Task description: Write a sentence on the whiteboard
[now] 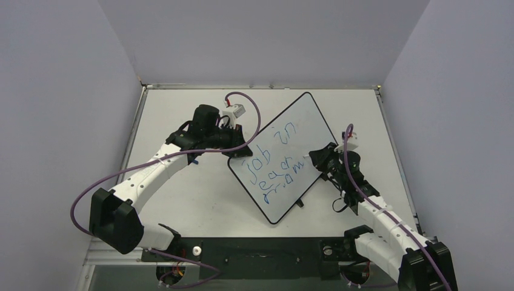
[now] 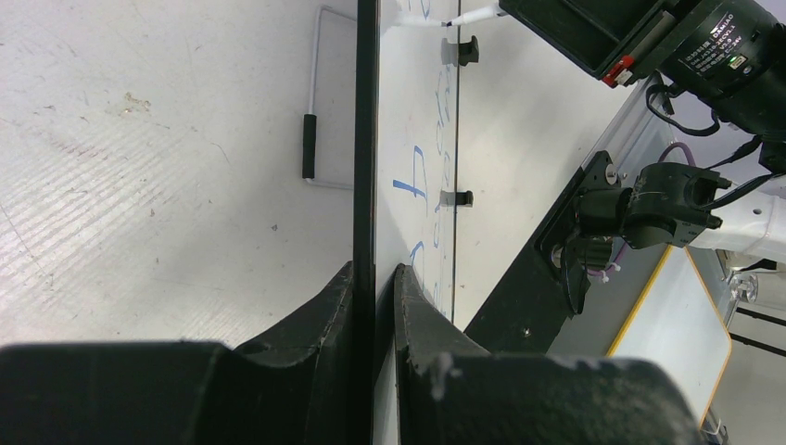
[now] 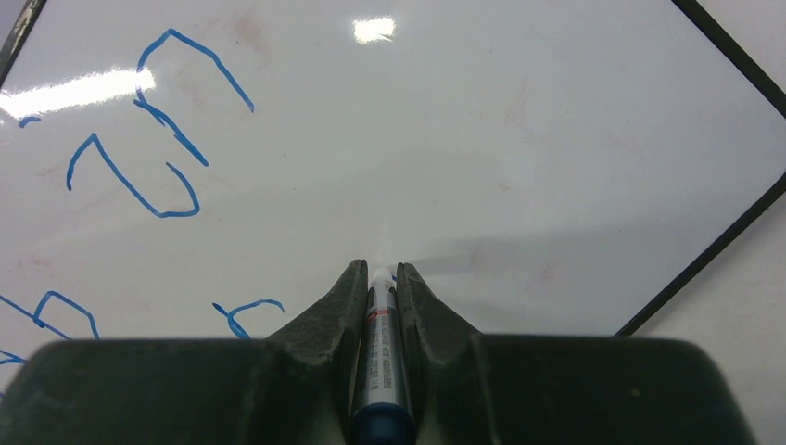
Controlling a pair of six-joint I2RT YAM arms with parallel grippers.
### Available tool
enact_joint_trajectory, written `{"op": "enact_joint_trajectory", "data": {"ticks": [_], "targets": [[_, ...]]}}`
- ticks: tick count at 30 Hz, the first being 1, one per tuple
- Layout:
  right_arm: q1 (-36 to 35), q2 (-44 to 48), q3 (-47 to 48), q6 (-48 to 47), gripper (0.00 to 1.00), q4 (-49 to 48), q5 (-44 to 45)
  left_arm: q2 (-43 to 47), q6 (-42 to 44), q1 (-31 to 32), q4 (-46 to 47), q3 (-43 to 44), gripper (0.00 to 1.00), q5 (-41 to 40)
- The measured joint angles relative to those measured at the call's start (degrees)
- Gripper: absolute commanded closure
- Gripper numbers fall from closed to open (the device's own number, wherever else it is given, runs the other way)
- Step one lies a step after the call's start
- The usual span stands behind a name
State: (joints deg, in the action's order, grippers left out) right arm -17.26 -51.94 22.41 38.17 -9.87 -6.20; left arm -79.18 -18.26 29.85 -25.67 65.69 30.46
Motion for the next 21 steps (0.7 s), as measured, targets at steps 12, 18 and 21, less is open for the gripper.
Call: {"op": "enact_joint_trajectory", "data": {"ticks": [12, 18, 21], "targets": [[0.02, -0.44, 0.13, 0.04, 1.00, -1.64, -4.26, 0.00, 0.00, 0.00, 0.00, 0.02, 1.00, 0.00], [0.02, 0.92, -1.75, 0.17, 1.00, -2.08, -4.61, 0.00, 0.00, 0.00, 0.00, 0.02, 1.00, -0.02], [0.04, 1.79, -2.58, 0.22, 1.00, -1.88, -4.44, 0.00, -0.02, 0.00, 0.00, 0.02, 1.00, -0.02]]}}
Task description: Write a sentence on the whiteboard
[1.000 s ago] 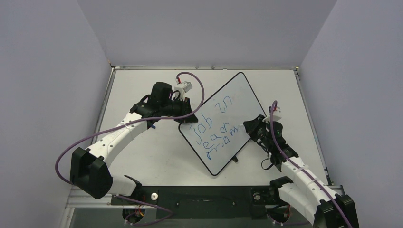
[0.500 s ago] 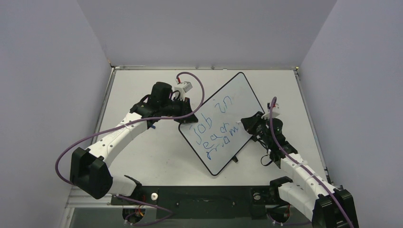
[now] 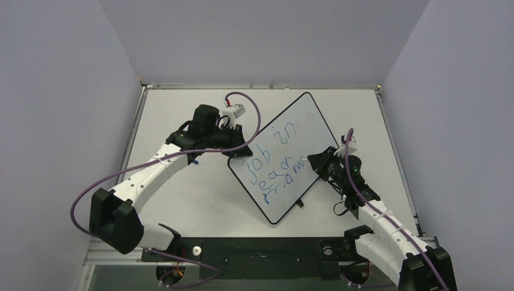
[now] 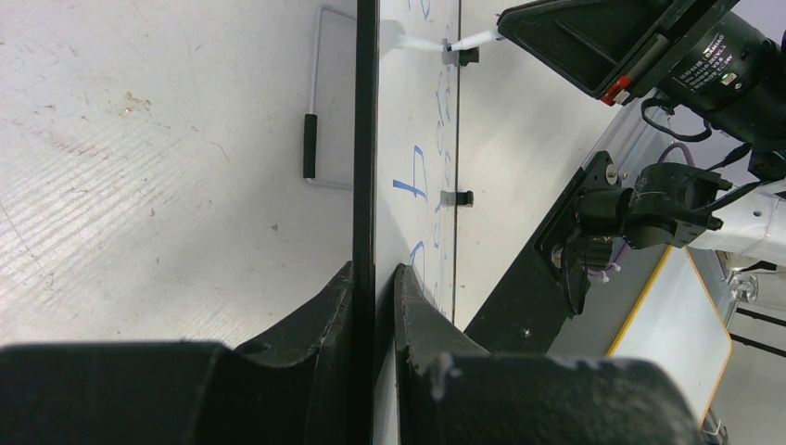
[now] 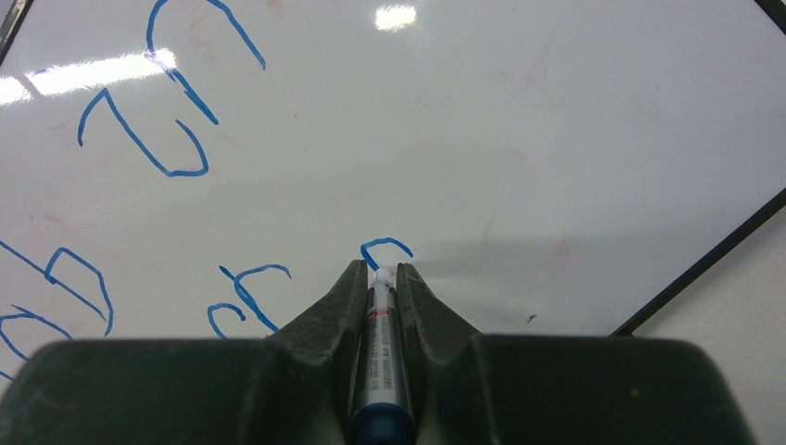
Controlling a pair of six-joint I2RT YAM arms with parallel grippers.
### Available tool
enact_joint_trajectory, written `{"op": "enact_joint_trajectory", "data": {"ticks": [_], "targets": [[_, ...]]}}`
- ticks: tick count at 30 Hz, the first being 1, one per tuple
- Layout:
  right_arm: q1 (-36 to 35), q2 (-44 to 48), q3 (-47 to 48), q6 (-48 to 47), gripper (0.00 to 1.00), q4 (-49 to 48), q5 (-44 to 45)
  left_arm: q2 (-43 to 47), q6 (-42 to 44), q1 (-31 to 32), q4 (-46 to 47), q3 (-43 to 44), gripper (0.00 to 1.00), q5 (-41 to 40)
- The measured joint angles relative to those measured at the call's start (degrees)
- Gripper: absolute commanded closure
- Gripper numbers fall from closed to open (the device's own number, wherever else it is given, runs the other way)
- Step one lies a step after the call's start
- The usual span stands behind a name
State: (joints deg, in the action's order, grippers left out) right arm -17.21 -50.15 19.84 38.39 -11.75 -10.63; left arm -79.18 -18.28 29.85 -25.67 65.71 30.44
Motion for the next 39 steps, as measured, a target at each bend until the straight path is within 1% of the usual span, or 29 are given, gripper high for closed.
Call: {"op": "enact_joint_trajectory", "data": {"ticks": [11, 20, 24, 30, 39], "targets": [[0.02, 2.29, -0.61, -0.22, 1.00, 5.35, 3.54, 0.00, 0.00, 0.00, 0.00, -0.02, 1.00, 0.00], [1.05, 1.77, -0.15, -0.42, 1.00, 7.93, 6.97, 0.00, 0.00, 0.00, 0.00, -0.02, 1.00, 0.00], [1.62, -1.42, 2.93, -0.66, 1.00, 8.50, 8.33, 0.02, -0.02, 0.00, 0.07, -0.11, 1.00, 0.02], [1.86, -5.51, 8.83, -0.66, 1.00, 6.93, 7.98, 0.24, -0.02, 0.00, 0.26, -0.33, 1.00, 0.02], [1.86, -3.32, 10.38, -1.16, 1.00, 5.44, 6.73, 0.31, -0.07, 0.00, 0.42, -0.46, 1.00, 0.02]]}}
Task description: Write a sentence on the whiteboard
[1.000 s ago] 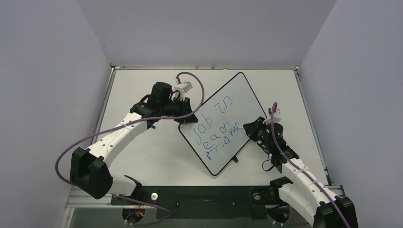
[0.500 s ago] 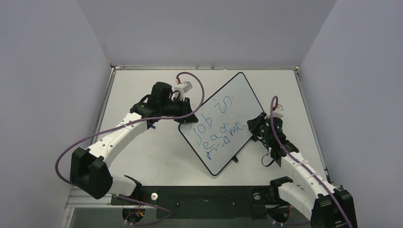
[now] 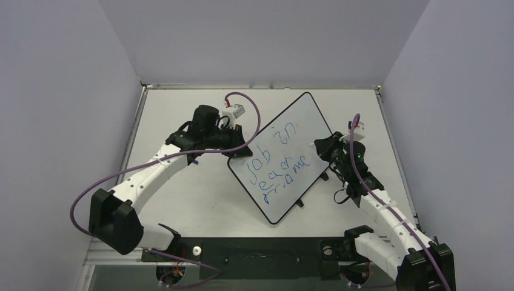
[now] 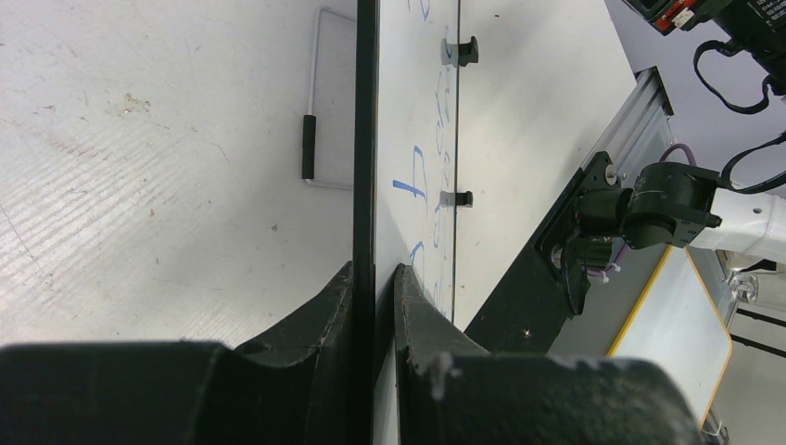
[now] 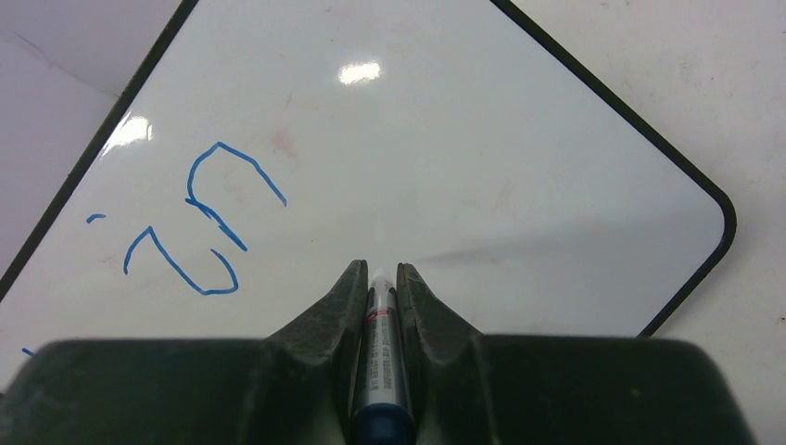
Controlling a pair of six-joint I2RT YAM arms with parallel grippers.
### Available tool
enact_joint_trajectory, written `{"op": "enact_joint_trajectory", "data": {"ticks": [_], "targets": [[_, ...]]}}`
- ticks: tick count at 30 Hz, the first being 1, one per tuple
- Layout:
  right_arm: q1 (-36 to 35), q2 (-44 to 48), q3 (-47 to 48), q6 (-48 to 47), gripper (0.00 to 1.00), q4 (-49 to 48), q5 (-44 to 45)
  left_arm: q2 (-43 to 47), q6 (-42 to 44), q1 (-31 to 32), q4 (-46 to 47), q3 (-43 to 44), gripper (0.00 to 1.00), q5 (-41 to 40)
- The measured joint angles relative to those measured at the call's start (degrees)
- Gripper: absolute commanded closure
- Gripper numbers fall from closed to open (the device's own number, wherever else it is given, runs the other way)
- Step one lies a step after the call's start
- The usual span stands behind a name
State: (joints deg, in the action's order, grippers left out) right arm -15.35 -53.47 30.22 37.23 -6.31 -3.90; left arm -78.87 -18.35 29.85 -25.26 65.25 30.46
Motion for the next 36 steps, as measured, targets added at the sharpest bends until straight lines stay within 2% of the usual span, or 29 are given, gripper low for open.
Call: {"op": "enact_joint_trajectory", "data": {"ticks": [16, 36], "targets": [[0.02, -3.82, -2.62, 0.15, 1.00, -2.27, -0.63, 0.00, -0.02, 0.00, 0.00, 0.00, 1.00, 0.00], [0.42, -0.87, -8.09, 0.70, 1.00, -3.08, 2.71, 0.00, -0.37, 0.00, -0.09, -0.09, 1.00, -0.24]]}}
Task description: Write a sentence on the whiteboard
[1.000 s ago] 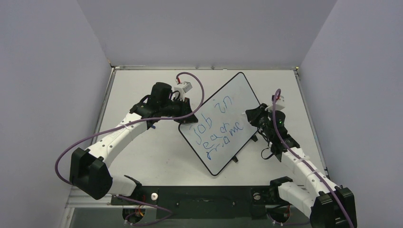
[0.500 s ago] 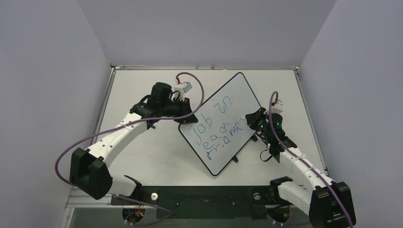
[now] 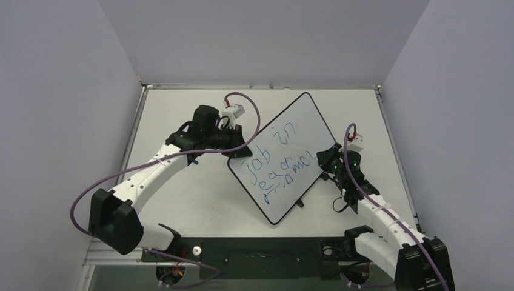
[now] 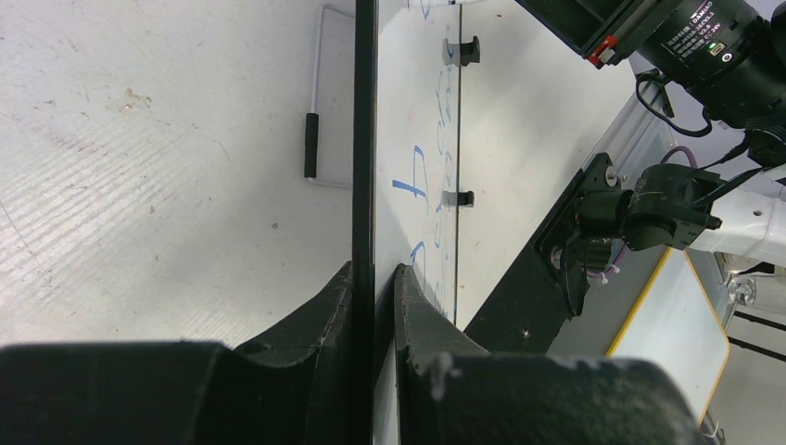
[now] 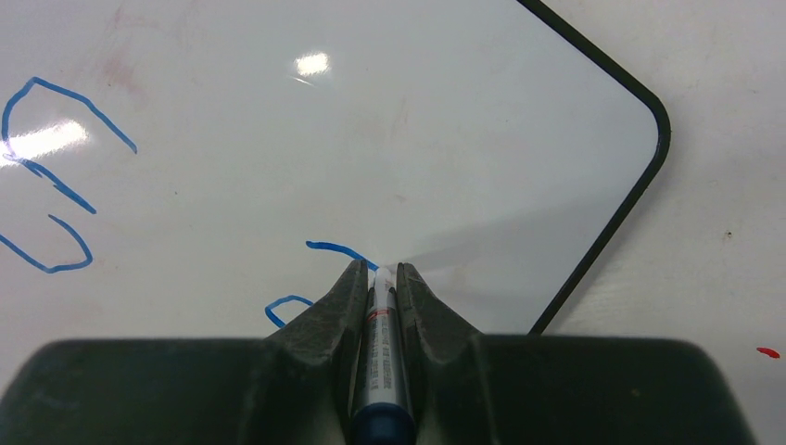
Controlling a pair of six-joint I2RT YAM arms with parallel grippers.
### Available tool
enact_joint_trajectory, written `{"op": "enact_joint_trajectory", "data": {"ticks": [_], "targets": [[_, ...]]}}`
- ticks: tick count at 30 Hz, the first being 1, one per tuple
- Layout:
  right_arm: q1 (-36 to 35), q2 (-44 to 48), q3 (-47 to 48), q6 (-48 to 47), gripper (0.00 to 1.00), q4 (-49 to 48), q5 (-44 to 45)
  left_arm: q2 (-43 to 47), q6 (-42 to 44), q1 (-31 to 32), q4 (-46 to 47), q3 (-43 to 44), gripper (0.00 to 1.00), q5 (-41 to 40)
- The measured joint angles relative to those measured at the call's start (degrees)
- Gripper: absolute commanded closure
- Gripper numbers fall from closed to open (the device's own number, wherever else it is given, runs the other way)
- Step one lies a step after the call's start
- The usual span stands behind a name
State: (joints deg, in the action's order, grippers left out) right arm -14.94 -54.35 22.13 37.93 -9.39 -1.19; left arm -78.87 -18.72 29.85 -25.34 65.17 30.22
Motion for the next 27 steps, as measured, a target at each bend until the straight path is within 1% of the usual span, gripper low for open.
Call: {"op": "enact_joint_trajectory", "data": {"ticks": [13, 27], "targets": [[0.02, -0.11, 0.35, 0.35, 1.00, 0.59, 0.13, 0.00, 0.00, 0.00, 0.00, -0.02, 1.00, 0.00], [0.02, -5.46, 5.64, 1.77, 1.00, -1.29, -0.79, 0.09, -0.39, 0.00, 0.00, -0.22, 1.00, -0.09]]}}
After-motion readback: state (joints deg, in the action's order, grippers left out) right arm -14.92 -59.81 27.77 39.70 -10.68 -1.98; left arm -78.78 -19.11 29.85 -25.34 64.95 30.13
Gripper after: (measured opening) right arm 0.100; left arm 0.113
